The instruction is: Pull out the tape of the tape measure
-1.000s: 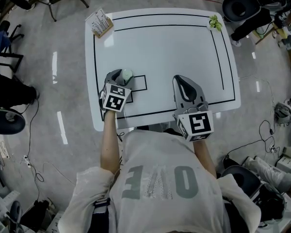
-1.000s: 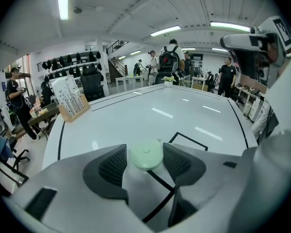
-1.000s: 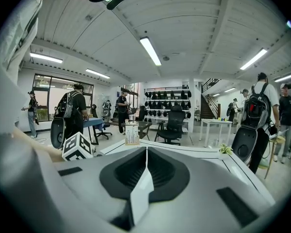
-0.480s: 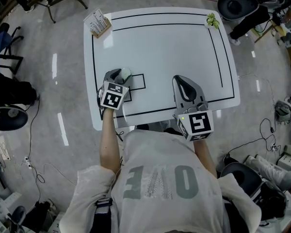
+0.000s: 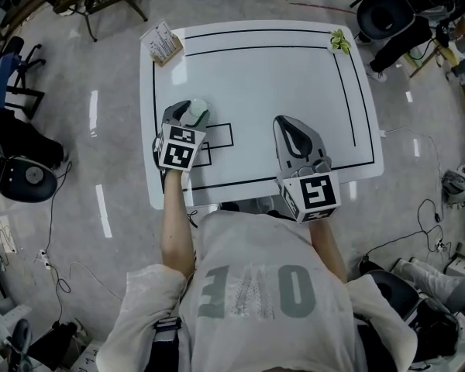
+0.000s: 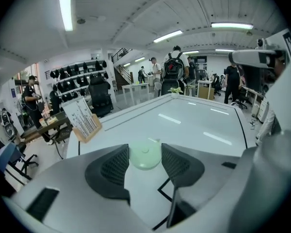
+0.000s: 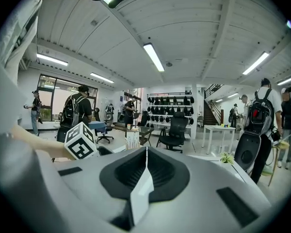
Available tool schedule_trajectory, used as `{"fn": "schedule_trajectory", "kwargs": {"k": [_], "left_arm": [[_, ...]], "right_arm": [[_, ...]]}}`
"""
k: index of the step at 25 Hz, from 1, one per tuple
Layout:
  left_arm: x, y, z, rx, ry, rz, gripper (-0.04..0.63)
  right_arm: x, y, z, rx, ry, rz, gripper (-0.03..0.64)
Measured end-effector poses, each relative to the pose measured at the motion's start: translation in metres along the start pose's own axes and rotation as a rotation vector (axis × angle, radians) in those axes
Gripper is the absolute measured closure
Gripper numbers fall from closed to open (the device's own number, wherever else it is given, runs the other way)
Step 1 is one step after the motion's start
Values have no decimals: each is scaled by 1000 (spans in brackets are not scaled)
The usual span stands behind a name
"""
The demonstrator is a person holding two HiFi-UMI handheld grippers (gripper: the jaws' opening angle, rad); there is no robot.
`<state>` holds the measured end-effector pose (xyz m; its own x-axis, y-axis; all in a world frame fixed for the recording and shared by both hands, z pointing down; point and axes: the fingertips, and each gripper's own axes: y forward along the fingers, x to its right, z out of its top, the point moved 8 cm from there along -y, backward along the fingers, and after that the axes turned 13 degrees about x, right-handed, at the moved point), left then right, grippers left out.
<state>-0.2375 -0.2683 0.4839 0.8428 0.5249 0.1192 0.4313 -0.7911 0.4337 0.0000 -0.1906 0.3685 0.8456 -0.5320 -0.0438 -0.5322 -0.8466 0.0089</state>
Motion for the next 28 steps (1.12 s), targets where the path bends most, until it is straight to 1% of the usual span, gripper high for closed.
{"fn": "schedule_trajectory", "kwargs": {"k": [7,9,13,17,23,28], "left_arm": [[1,-26,70,167,57,103,365],[6,-37,90,222,60,132,365],[15,-58,126,333,54,170,365],[28,-77,153,414,93,210,365],[60,-99,167,495,135,231,365],[74,-104,167,500,147,222,364]], "right_arm": [[9,11,16,81,-26,38,586],[10,12,21,100,-28,44,586],[13,13,27,128,-29,57,586],[16,12,31,151,-17,64,586],[14,4,33,177,-5,84,586],[17,-3,32,182,-2,82,586]]}}
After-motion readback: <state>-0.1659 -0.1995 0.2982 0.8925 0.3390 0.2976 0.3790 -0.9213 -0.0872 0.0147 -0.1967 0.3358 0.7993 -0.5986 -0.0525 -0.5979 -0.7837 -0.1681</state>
